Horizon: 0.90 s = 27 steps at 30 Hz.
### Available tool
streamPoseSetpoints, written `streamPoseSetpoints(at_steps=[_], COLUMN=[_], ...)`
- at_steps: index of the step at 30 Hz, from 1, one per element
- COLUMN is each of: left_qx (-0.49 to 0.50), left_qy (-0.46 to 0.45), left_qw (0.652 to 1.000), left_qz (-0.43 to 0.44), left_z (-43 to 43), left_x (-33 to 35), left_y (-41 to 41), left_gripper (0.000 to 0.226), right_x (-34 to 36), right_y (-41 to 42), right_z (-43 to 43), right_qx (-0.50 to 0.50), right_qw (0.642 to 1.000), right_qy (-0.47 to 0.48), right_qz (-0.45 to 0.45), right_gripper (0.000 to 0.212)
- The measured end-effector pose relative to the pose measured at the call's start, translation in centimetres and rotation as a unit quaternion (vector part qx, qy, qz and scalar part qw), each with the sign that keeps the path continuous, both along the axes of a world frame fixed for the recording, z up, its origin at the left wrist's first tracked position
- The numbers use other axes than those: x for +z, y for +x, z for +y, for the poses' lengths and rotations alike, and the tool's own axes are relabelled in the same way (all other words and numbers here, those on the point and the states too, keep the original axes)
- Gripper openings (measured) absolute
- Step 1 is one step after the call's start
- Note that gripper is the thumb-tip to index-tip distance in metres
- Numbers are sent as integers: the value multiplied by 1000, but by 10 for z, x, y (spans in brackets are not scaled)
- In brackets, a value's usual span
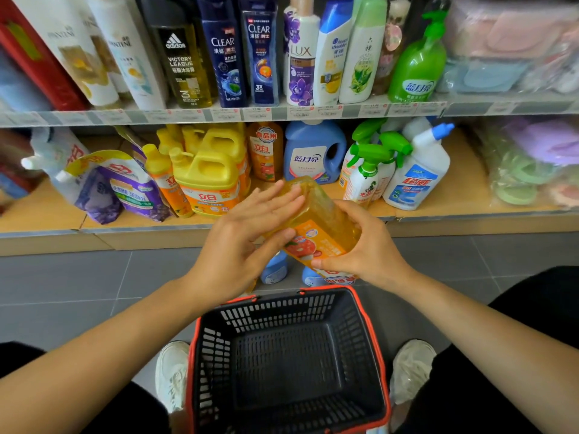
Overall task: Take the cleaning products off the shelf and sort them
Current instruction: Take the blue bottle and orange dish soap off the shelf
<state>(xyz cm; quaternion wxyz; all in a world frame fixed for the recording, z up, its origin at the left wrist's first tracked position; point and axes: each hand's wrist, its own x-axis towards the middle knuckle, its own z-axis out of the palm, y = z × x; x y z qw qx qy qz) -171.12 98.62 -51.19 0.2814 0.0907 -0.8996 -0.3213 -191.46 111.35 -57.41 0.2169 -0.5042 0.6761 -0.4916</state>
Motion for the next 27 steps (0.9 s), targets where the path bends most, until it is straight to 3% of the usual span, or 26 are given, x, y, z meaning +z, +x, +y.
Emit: streamPoseSetpoints(at_steps=[4, 9, 15, 21, 27], left_qx=[13, 42, 38, 65, 66], left_qy=[-73, -52, -67, -118, -112], left_qw=[996, 994, 994, 981, 984], left_qz=[47, 86, 74, 138, 123], left_z=[2, -1, 7, 4, -5], left_x=[-5, -4, -12, -10, -5], left_y=[3, 4, -1, 3, 4], left_gripper=[41, 45, 47, 40, 37], right_x=[1, 2, 20, 19, 20], right_y=[0, -1, 15, 11, 8], right_z=[0, 2, 2, 5, 2], right_qx=[-24, -36, 0, 27, 42], right_qw=[999, 996, 999, 997, 995], right_qy=[2, -3, -39, -32, -45], right_qz=[41, 76, 17, -61, -81], right_gripper=[90, 102, 69, 76, 71])
